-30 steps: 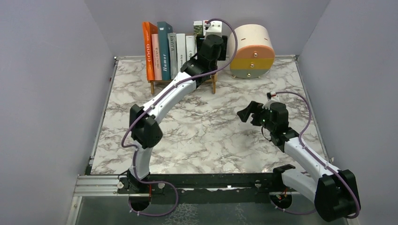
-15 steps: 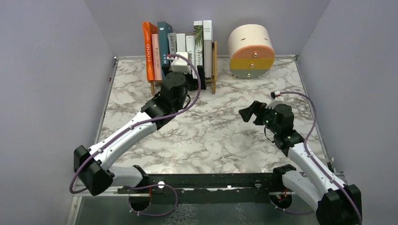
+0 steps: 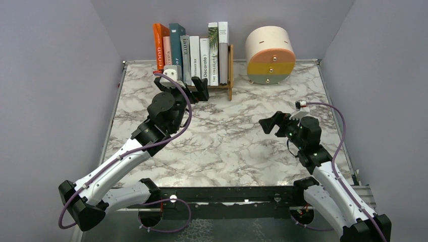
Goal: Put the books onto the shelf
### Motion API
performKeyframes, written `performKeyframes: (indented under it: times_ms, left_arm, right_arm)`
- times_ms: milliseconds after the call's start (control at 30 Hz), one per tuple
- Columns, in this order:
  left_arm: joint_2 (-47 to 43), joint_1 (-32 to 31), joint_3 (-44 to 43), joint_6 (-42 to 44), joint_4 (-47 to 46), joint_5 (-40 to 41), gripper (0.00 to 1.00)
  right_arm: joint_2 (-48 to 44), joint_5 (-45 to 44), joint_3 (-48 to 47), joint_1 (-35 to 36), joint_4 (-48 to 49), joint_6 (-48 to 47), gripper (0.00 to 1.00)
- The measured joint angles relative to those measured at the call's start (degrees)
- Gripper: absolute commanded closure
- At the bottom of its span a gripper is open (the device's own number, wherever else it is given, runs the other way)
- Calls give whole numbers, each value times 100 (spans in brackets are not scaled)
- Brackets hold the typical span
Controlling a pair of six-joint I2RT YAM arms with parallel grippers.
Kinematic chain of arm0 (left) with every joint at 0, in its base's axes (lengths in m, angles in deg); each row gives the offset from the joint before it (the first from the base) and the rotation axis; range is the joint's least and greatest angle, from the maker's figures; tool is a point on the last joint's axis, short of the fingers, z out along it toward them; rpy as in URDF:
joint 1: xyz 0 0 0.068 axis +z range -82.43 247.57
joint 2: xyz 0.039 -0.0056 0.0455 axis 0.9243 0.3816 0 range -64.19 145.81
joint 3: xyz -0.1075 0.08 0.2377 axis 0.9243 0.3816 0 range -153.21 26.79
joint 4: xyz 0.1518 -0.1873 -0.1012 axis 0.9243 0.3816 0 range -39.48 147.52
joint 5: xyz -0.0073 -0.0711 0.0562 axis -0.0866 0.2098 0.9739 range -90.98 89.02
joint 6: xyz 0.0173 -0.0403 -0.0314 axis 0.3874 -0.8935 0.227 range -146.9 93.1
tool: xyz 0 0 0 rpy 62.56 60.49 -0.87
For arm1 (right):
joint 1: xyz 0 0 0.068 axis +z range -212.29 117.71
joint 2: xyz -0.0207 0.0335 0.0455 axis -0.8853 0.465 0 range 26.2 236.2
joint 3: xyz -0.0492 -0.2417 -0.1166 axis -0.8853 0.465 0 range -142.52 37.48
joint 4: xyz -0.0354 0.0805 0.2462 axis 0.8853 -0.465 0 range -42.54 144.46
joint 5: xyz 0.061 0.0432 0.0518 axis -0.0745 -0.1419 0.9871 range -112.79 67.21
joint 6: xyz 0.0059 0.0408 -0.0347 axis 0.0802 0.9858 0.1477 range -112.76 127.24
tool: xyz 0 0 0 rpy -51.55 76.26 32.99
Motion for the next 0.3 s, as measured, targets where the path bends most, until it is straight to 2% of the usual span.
performKeyframes:
  times_ms: [300]
  left_arm:
    - [2, 0, 188, -22, -131, -2, 1]
  right_arm:
    - [7, 0, 0, 0, -9, 0, 0]
